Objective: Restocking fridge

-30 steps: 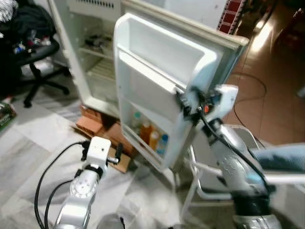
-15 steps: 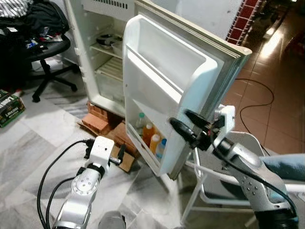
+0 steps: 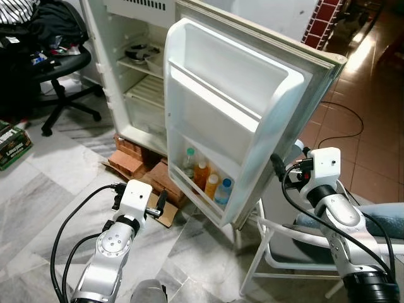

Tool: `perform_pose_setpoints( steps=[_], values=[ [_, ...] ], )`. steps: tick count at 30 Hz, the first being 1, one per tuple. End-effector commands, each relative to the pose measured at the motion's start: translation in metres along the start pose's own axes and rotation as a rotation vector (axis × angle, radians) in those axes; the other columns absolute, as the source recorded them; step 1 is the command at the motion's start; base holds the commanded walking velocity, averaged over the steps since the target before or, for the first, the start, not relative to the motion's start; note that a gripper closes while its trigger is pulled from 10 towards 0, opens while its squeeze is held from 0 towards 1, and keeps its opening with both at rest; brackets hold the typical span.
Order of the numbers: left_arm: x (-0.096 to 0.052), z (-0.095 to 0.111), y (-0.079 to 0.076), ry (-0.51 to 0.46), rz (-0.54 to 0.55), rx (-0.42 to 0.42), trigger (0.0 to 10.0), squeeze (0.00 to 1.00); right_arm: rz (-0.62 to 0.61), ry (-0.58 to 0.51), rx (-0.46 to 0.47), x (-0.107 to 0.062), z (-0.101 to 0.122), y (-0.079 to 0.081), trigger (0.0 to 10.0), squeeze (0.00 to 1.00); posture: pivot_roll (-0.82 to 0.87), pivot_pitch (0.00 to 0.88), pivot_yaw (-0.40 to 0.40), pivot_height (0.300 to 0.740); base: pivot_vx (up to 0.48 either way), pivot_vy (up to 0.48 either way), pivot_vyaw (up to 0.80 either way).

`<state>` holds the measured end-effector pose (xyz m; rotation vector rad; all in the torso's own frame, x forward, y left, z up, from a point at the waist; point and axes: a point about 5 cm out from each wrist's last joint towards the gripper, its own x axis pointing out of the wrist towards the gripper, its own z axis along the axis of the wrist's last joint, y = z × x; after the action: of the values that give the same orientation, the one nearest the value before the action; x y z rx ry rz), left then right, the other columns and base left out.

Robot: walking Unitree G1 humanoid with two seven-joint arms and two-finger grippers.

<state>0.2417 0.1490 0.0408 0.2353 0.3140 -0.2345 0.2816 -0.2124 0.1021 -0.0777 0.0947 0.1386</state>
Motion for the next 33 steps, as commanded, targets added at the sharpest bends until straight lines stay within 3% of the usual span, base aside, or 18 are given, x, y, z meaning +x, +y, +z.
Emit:
perform_pose_setpoints(
  steps=[1, 6, 12, 26, 33],
  values=[
    [0.001, -0.002, -0.001, 0.013, -0.006, 0.001, 10.0, 0.0, -0.032, -0.028, -0.013, 0.005, 0.006, -0.004, 10.0, 0.0, 0.09, 0.0, -0.051, 0.74, 0.0, 0.0, 0.0],
    [0.001, -0.002, -0.001, 0.015, -0.008, 0.004, 10.0, 0.0, -0.044, -0.076, 0.033, 0.014, 0.015, -0.002, 10.0, 0.0, 0.09, 0.0, -0.05, 0.74, 0.0, 0.0, 0.0],
    [0.001, -0.004, -0.001, 0.021, -0.006, 0.002, 10.0, 0.0, 0.07, -0.086, 0.117, 0.017, 0.017, 0.021, 10.0, 0.0, 0.09, 0.0, -0.055, 0.74, 0.0, 0.0, 0.0],
    [0.003, -0.005, -0.001, 0.033, -0.011, 0.02, 10.0, 0.0, 0.019, -0.168, 0.087, 0.044, 0.043, 0.055, 10.0, 0.0, 0.1, 0.0, -0.049, 0.74, 0.0, 0.0, 0.0],
    [0.004, -0.006, -0.002, 0.034, -0.008, 0.019, 10.0, 0.0, 0.052, -0.191, 0.108, 0.052, 0.052, 0.072, 10.0, 0.0, 0.1, 0.0, -0.052, 0.74, 0.0, 0.0, 0.0]
  ],
)
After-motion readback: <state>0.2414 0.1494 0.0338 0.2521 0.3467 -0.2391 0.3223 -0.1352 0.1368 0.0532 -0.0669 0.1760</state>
